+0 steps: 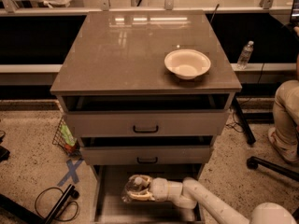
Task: Place water bottle into bottom drawer
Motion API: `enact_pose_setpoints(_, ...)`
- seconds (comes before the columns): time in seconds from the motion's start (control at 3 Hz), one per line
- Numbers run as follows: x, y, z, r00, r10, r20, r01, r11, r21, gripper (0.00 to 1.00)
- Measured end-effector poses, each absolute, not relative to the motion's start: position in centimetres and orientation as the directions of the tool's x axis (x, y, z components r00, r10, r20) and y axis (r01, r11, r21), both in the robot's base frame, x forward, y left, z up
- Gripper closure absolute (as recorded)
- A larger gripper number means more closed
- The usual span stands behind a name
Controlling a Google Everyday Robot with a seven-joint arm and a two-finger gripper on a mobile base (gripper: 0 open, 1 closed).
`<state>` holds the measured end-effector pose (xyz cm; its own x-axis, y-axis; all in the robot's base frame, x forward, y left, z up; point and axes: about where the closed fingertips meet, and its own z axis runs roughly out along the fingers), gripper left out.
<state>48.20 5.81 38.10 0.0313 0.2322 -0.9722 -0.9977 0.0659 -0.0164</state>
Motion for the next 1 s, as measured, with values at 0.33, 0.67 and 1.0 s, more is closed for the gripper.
enact_pose_setpoints(0.33,49.3,6.2,35.1,0.036,0.227,-0.973,-0.997,0.07,-0.02,1.0)
enact_pose_setpoints(0.67,50.1,6.6,32.9,0.024,0.154,-0.988,-0.997,0.07,-0.014,1.0)
enact_pose_setpoints(1.0,50.4,7.2,30.6,-0.01,0.088,-0.996,-0.998,0.059,0.016,1.0)
